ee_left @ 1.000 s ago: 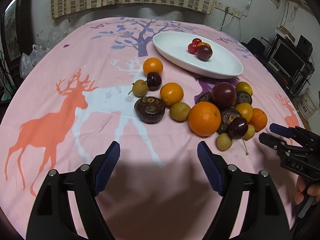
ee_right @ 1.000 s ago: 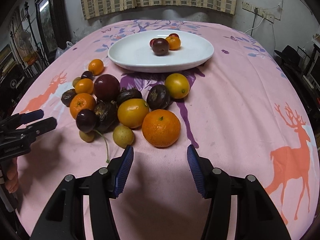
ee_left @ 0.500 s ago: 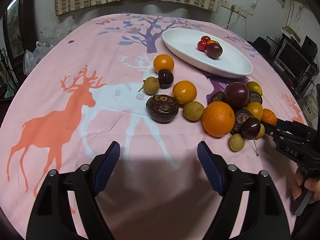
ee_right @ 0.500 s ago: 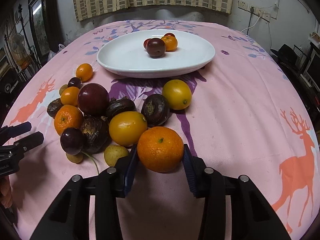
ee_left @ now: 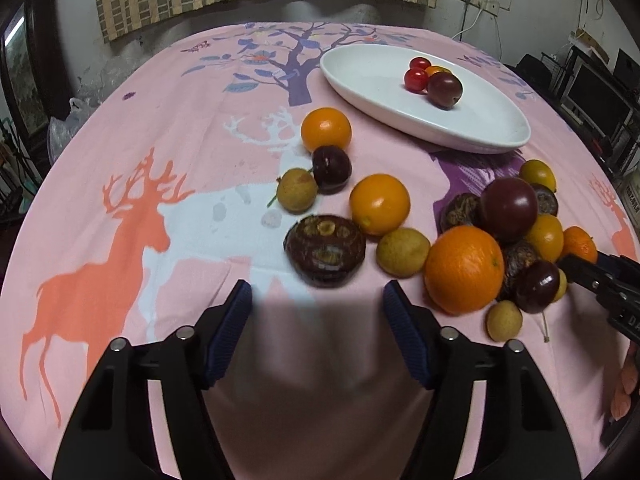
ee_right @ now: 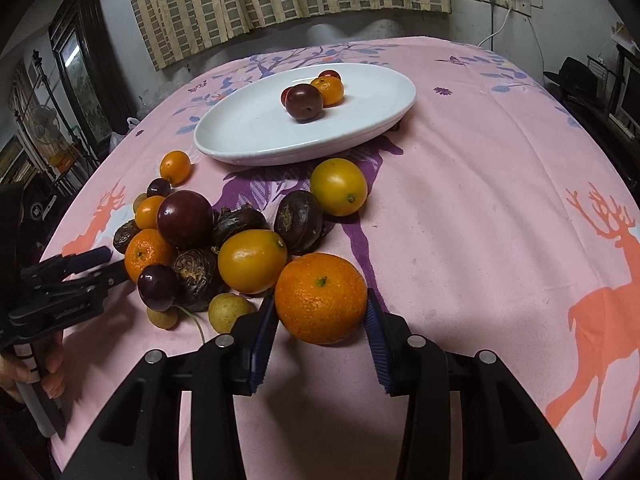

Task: Organize fruits
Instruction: 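Grasp a tangerine with the right tool while the left tool grasps a dark brown round fruit, then carry both fruits over the white plate and release them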

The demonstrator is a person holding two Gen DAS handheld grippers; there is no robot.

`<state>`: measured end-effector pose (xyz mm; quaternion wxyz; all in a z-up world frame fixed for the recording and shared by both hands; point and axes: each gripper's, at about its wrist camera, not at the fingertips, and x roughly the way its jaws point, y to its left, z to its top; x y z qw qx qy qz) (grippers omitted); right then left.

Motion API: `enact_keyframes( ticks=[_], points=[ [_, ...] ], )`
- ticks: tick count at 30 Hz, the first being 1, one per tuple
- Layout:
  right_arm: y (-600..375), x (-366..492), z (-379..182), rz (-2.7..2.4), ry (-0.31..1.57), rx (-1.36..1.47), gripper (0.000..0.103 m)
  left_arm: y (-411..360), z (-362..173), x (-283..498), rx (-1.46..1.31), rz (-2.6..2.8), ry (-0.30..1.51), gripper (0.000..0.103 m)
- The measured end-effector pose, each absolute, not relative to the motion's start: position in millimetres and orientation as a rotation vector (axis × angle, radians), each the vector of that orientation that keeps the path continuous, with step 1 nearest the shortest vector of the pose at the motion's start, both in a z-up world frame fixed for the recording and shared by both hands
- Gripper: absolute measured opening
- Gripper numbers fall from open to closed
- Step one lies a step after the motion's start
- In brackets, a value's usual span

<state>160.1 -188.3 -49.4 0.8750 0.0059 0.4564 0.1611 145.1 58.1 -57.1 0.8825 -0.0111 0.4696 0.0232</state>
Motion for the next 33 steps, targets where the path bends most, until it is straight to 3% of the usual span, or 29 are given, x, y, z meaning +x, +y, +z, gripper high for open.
enact_keyframes(
  ticks=[3, 4, 11, 23, 33],
  points=[
    [-187.1, 159.5, -49.8, 0.341, 0.951, 0.003, 0.043, 59.2, -57.0, 156.2, -0.023, 0.051, 0.965, 0.054],
    [-186.4, 159.2, -49.6, 0.343, 0.950, 0.001, 0.043, 58.8, -56.6, 158.5, -0.016, 0.051, 0.956, 0.040],
    [-190.2, 157.2, -44.1, 0.348, 0.917, 0.032, 0.043, 59.1, -48.7, 148.8, -0.019, 0.011, 0.961, 0.039],
    [-171.1, 175.1, 17.4, 0.409, 0.767, 0.032, 0.043, 40.1, 23.7, 171.3, -0.034, -0.089, 0.827, 0.039],
    [-147.9, 253.1, -3.9, 0.351, 0.827, -0.028, 0.043, 15.0, -3.3, 257.1, -0.050, -0.025, 0.919, 0.039]
  ],
)
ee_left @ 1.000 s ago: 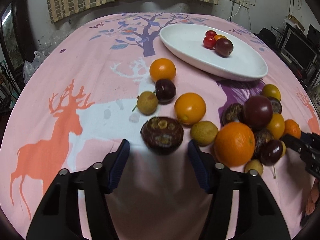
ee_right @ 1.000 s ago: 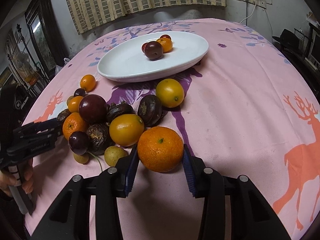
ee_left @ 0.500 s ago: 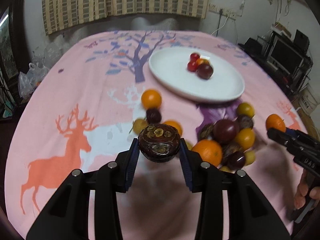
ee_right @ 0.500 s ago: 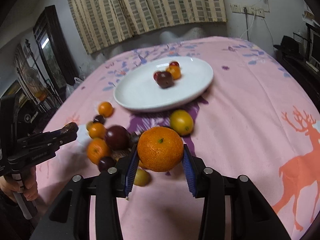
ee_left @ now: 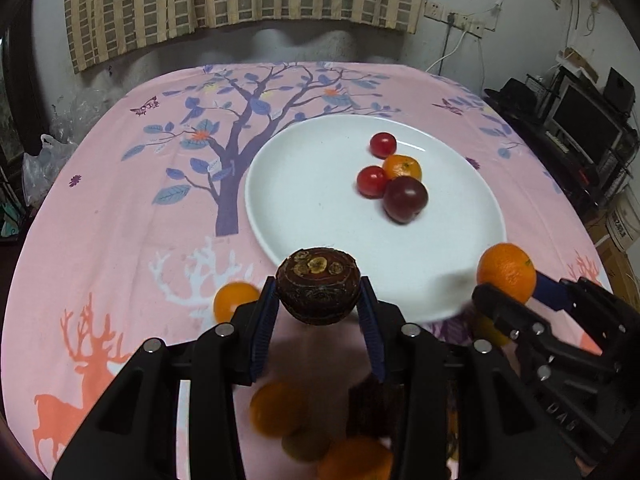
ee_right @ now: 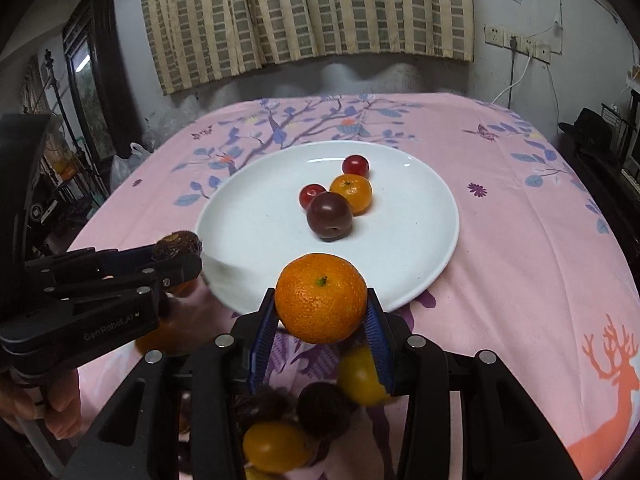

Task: Organize fruits
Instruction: 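Carry both fruits over the white plate and release them, then grasp a small yellow-green fruit with the right tool while the left tool grasps an orange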

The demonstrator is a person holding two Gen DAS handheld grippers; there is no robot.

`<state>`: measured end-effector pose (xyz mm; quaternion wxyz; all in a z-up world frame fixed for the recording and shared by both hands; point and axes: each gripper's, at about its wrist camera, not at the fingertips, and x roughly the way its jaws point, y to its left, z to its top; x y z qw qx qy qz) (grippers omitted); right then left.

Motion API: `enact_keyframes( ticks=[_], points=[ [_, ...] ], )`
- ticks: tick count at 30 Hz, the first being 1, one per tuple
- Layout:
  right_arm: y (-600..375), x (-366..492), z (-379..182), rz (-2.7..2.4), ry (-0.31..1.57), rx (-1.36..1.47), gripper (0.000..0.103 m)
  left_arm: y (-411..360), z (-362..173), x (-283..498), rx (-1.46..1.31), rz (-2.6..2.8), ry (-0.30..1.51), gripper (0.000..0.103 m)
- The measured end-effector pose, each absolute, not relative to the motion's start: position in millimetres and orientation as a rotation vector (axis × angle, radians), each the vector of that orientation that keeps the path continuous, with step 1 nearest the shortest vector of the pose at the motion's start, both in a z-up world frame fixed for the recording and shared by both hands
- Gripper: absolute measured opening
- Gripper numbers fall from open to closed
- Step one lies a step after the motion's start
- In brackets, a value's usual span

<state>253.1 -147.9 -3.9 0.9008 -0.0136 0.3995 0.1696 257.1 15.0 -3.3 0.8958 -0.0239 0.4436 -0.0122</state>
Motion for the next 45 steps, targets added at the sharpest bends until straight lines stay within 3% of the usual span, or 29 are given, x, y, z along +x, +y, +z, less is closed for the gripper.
enact_keyframes(
  ticks=[6, 11, 23, 31, 45],
  points=[
    [-146.0, 266.5, -13.5, 0.332, 0.841, -0.030, 0.045, 12.1, -12.2, 279.5, -0.059, 0.017, 0.943, 0.040],
    [-154.8, 260.8, -8.3, 0.320, 0.807, -0.016, 0.056, 17.7, -2.2, 264.1, -0.081, 0.038, 0.895, 0.060],
    [-179.5, 202.4, -9.4, 0.352, 0.831, 0.010, 0.061, 38.7, 0.7, 183.9, -0.078, 0.044, 0.836, 0.076],
    [-180.9, 158.1, -17.1, 0.366, 0.847, -0.015, 0.061, 52.2, -13.5, 139.8, -0.116, 0.030, 0.847, 0.082],
    [-153.6, 130.1, -41.2, 0.358, 0.916, -0.154, 0.058, 66.8, -32.5, 121.2, -0.137, 0.011, 0.847, 0.083]
  ],
)
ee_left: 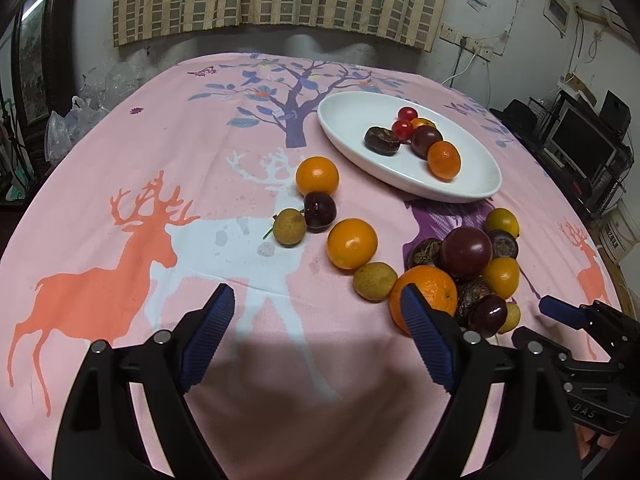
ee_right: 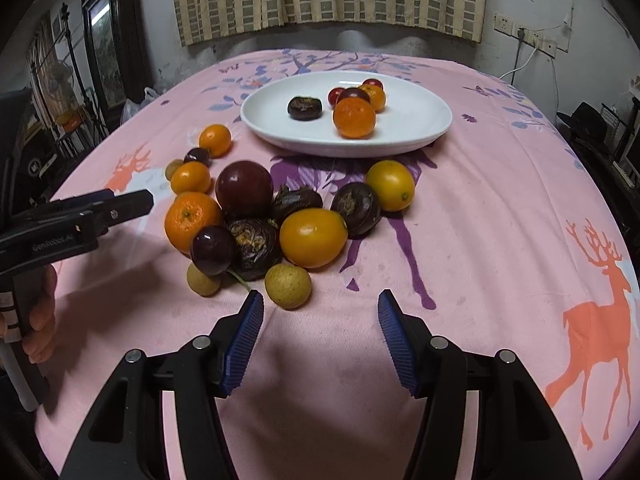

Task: Organize fruits
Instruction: 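Grasp a small yellow-green fruit with the right tool while the left tool grasps an orange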

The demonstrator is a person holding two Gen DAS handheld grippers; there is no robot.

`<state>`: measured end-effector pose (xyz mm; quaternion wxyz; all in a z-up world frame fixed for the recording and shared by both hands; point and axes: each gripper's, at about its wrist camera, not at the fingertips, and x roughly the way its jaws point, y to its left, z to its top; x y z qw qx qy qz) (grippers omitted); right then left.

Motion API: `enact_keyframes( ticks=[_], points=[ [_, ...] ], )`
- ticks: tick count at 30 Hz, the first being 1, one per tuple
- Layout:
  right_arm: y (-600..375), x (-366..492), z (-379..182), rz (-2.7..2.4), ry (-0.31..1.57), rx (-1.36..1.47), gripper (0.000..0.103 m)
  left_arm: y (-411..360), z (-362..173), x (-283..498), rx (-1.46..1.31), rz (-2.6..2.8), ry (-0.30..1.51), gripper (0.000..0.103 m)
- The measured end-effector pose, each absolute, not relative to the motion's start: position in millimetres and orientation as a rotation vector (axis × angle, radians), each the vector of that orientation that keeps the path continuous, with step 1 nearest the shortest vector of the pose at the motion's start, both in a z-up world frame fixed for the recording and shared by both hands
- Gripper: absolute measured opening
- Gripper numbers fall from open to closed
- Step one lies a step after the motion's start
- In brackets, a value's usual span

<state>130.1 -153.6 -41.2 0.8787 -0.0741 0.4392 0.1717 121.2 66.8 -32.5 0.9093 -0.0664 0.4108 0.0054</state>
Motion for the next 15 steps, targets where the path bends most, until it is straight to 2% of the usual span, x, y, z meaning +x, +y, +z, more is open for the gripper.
enact_keyframes(
  ticks=[8, 10, 12, 15],
  points=[
    [-134.7, 145.3, -54.3, 0.367, 0.942, -0.206, 0.048, 66.3, -36.9, 123.5, -0.159, -0.035, 0.884, 0.083],
    [-133.5, 149.6, -54.5, 0.371, 0.935, -0.202, 0.042, 63.3, -38.1, 123.7, -0.150, -0.040, 0.887, 0.083],
    [-134.6, 150.3, -53.7, 0.393, 0.927, -0.181, 0.028, 59.6, -39.5, 123.3, -0.139, -0.048, 0.892, 0.083],
    [-141.5, 149.3, -52.3, 0.410, 0.923, -0.138, 0.027, 53.7, -41.5, 123.7, -0.124, -0.068, 0.904, 0.083]
  ],
)
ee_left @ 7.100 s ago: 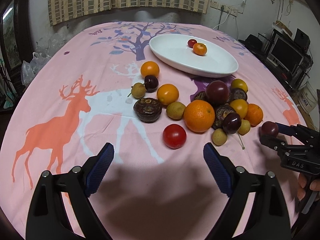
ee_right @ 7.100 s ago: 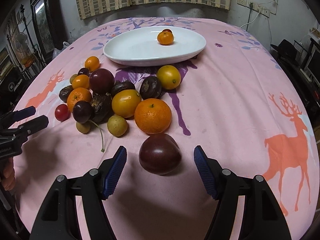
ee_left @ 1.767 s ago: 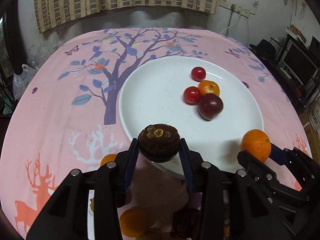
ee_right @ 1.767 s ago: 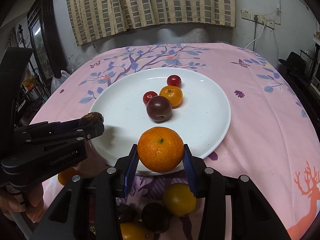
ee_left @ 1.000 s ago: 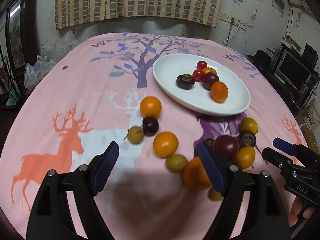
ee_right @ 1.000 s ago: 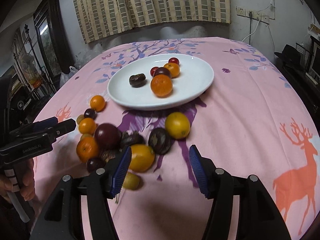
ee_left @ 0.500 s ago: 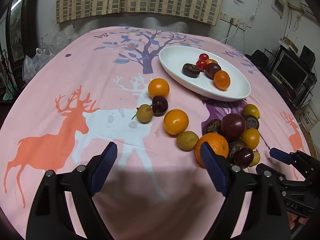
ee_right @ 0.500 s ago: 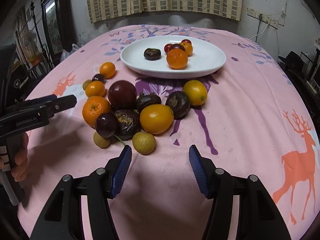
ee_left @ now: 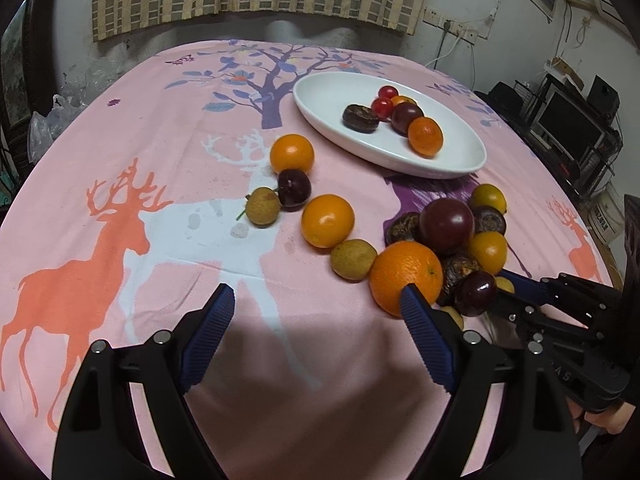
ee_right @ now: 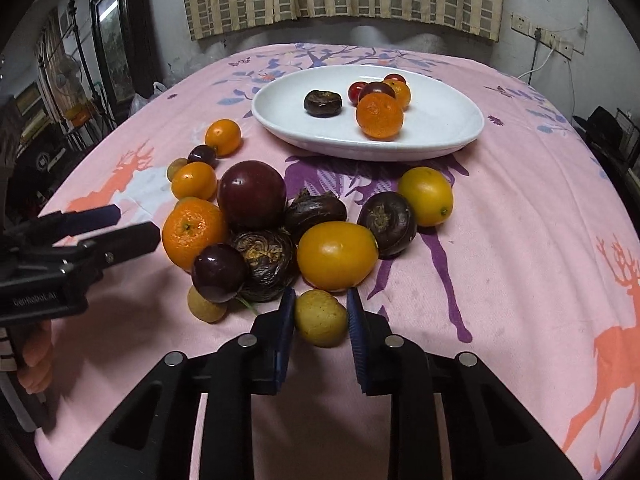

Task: Organize fruits
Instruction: 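Grasp a small yellow-green fruit with the right tool while the left tool grasps an orange, then move both fruits over the white plate and open both tools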

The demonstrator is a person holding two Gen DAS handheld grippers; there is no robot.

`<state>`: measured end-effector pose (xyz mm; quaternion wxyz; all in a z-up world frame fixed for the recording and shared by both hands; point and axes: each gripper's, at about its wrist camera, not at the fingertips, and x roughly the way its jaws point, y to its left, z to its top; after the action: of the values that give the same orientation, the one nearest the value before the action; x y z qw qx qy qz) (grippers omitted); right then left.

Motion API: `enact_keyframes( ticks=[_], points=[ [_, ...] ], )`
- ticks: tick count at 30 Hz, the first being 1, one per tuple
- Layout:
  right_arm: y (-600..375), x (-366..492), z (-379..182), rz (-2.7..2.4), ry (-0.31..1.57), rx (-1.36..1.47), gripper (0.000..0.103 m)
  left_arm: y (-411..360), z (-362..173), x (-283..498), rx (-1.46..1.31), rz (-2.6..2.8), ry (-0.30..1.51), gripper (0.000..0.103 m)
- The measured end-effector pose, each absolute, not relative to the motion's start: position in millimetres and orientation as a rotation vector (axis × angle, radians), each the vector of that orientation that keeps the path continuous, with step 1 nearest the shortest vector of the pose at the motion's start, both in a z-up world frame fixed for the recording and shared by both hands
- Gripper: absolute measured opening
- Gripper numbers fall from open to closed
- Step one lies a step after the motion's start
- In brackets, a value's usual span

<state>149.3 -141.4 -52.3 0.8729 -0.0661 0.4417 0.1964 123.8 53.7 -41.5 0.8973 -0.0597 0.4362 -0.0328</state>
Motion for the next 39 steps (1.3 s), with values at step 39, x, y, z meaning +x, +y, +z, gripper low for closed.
enact_keyframes(
  ticks=[39],
  points=[
    [-172.8, 139.9, -25.6, 0.398, 0.807, -0.017, 0.026, -0.2, -25.2, 117.2, 0.026, -0.187, 0.896, 0.044]
  ],
)
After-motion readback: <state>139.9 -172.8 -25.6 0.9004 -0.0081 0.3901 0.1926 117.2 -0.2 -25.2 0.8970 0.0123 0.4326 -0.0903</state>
